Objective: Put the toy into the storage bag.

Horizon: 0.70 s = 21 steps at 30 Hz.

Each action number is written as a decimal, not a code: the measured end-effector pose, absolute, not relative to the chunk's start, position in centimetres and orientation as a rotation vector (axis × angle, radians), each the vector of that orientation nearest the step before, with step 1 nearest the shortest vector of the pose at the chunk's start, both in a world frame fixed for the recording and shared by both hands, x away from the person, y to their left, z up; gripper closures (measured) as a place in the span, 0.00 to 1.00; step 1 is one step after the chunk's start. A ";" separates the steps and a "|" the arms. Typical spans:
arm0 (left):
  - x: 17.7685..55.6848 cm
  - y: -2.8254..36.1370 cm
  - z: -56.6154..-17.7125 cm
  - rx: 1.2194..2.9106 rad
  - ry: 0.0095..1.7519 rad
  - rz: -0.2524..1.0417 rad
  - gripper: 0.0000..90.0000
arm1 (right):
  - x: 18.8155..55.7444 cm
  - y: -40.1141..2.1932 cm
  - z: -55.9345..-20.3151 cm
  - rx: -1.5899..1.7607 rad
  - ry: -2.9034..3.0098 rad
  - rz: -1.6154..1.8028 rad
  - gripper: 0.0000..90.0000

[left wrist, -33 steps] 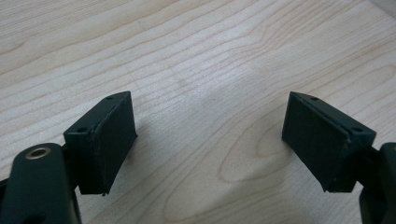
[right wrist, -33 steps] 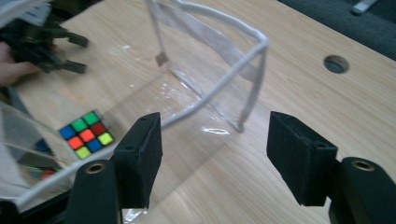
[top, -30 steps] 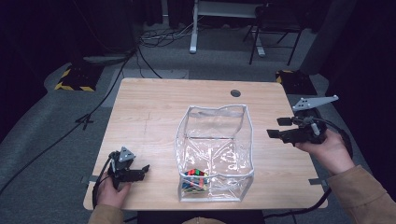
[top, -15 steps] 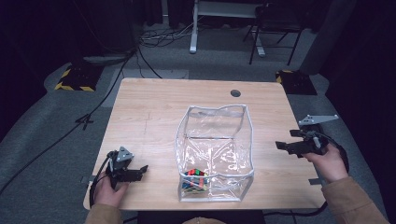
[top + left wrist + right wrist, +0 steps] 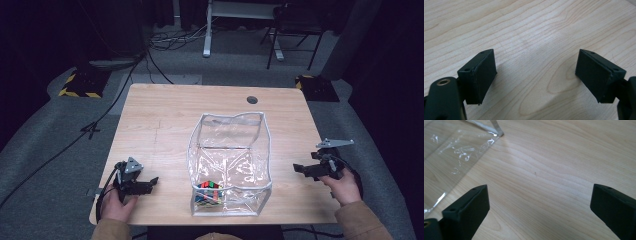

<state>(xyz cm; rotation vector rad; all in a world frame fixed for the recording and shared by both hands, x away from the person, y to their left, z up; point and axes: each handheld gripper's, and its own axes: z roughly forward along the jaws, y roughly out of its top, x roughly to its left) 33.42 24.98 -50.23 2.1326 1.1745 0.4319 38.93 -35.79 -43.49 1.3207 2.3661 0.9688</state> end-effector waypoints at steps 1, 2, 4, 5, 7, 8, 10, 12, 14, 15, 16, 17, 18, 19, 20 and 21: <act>33.4 25.0 -50.2 2.133 1.176 0.431 0.19 | 38.9 -35.7 -43.8 1.324 2.367 0.968 0.00; 33.4 25.0 -50.2 2.133 1.175 0.432 0.19 | 38.8 -35.7 -44.2 1.314 2.370 0.956 0.00; 33.4 25.0 -50.2 2.133 1.176 0.431 0.19 | 38.5 -35.5 -45.1 1.309 2.363 0.967 0.00; 33.4 25.0 -50.2 2.133 1.176 0.431 0.19 | 38.4 -35.5 -45.3 1.306 2.363 0.966 0.00; 33.4 25.0 -50.2 2.133 1.175 0.432 0.19 | 38.3 -35.5 -45.9 1.301 2.358 0.970 0.00; 33.4 25.0 -50.2 2.133 1.175 0.432 0.19 | 38.3 -35.5 -45.9 1.301 2.358 0.970 0.00; 33.4 25.0 -50.2 2.133 1.174 0.432 0.19 | 38.1 -35.5 -46.4 1.297 2.344 0.973 0.00; 33.4 25.0 -50.2 2.133 1.176 0.431 0.19 | 38.0 -35.5 -47.0 1.295 2.324 0.993 0.00; 33.4 25.0 -50.2 2.133 1.175 0.433 0.19 | 37.8 -35.5 -47.6 1.285 2.311 0.981 0.00; 33.4 25.0 -50.2 2.133 1.175 0.432 0.19 | 37.7 -35.5 -47.8 1.275 2.304 0.972 0.00; 33.4 25.0 -50.2 2.133 1.175 0.432 0.19 | 37.6 -35.5 -48.0 1.280 2.298 0.975 0.00; 33.4 25.0 -50.2 2.132 1.175 0.432 0.19 | 37.6 -35.5 -48.0 1.280 2.298 0.975 0.00; 33.4 25.0 -50.2 2.133 1.176 0.432 0.19 | 37.4 -35.4 -48.4 1.284 2.271 0.962 0.00; 33.4 25.0 -50.2 2.133 1.175 0.432 0.19 | 37.3 -35.3 -48.6 1.288 2.255 0.961 0.00; 33.4 25.0 -50.2 2.133 1.176 0.432 0.19 | 37.2 -35.3 -48.8 1.294 2.237 0.964 0.00; 33.4 25.0 -50.2 2.133 1.176 0.432 0.19 | 37.2 -35.3 -48.9 1.297 2.220 0.957 0.00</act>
